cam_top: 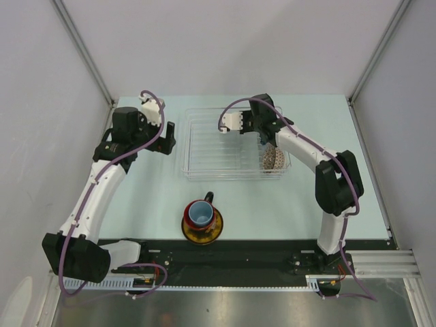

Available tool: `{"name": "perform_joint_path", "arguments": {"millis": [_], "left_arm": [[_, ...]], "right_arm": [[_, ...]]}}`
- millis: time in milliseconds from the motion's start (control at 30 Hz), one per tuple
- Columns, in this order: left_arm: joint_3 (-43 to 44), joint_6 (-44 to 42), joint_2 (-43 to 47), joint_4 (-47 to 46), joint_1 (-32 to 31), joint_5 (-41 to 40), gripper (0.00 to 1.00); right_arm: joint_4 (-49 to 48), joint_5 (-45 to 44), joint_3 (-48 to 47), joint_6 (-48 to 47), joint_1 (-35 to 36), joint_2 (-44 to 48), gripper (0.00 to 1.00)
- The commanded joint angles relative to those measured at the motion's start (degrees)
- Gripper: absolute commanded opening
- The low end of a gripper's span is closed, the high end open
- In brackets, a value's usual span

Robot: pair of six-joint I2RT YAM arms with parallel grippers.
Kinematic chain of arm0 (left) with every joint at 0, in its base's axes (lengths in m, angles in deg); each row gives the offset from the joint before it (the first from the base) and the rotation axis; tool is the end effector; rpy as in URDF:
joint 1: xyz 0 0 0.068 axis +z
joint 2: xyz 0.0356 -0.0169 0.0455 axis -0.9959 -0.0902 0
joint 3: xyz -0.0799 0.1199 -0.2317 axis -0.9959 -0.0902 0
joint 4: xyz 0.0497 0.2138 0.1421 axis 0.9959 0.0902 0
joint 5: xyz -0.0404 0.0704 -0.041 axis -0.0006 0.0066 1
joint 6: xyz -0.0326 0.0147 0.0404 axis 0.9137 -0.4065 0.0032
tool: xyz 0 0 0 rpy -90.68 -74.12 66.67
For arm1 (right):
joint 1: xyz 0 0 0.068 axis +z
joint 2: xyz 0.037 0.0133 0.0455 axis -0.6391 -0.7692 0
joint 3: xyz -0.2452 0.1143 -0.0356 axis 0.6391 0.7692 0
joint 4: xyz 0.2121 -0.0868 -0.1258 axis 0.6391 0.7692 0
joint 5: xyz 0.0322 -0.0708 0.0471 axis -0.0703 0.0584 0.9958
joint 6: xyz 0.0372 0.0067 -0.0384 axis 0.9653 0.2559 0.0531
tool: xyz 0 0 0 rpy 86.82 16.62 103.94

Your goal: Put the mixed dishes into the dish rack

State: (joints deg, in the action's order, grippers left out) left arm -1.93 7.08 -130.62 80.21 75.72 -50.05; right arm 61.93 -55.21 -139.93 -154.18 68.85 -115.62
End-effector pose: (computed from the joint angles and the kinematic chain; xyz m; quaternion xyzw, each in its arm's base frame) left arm 0.2599 -0.0484 0.3595 0.1780 0.8552 -0.0851 0.4793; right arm 0.3886 0.2160 0.2815 -0.6964 0.5318 -0.1991 0.4389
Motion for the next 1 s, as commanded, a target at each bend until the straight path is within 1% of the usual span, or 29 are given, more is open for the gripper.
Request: {"name": "perform_joint_path", "arguments": {"millis": [0, 100, 167, 267, 433, 667, 867, 967], "left_arm": [[-0.5, 0.9, -0.2, -2.1, 0.7, 1.1, 1.00], [-0.4, 0.8, -0.4, -2.0, 0.8, 1.1, 1.00], [-0.4, 0.8, -0.2, -2.1, 0.8, 1.3, 1.00], [-0.8, 0.8, -0.3, -2.1, 0.8, 1.2, 1.00], [-1.5, 1.1, -0.3, -2.7, 0.9, 1.5, 1.00], [-2.1, 1.1, 0.3, -2.6, 1.1, 1.8, 1.00], [-2.2, 0.9, 0.3, -2.4, 1.5, 2.0, 1.00], [-2.1, 0.8, 0.0, -2.4, 1.5, 2.1, 1.00]], "right_arm": [[-12.3, 1.8, -5.3, -1.6, -1.1, 0.7, 0.00], [-12.4, 1.7, -5.6, -2.7, -1.1, -0.7, 0.00], [-14.6, 1.7, -6.1, -2.3, -1.2, -1.4, 0.00], [-14.2, 2.9, -6.0, -2.3, -0.7, -1.4, 0.00], [-14.9, 3.2, -5.7, -5.4, 0.8, -1.1, 0.00], [-15.2, 3.0, -8.9, -9.4, 0.7, -3.1, 0.00], [-17.0, 2.7, -8.8, -14.8, -1.1, -4.3, 0.00], [-17.6, 2.9, -8.7, -15.8, -2.4, -4.0, 0.00]]}}
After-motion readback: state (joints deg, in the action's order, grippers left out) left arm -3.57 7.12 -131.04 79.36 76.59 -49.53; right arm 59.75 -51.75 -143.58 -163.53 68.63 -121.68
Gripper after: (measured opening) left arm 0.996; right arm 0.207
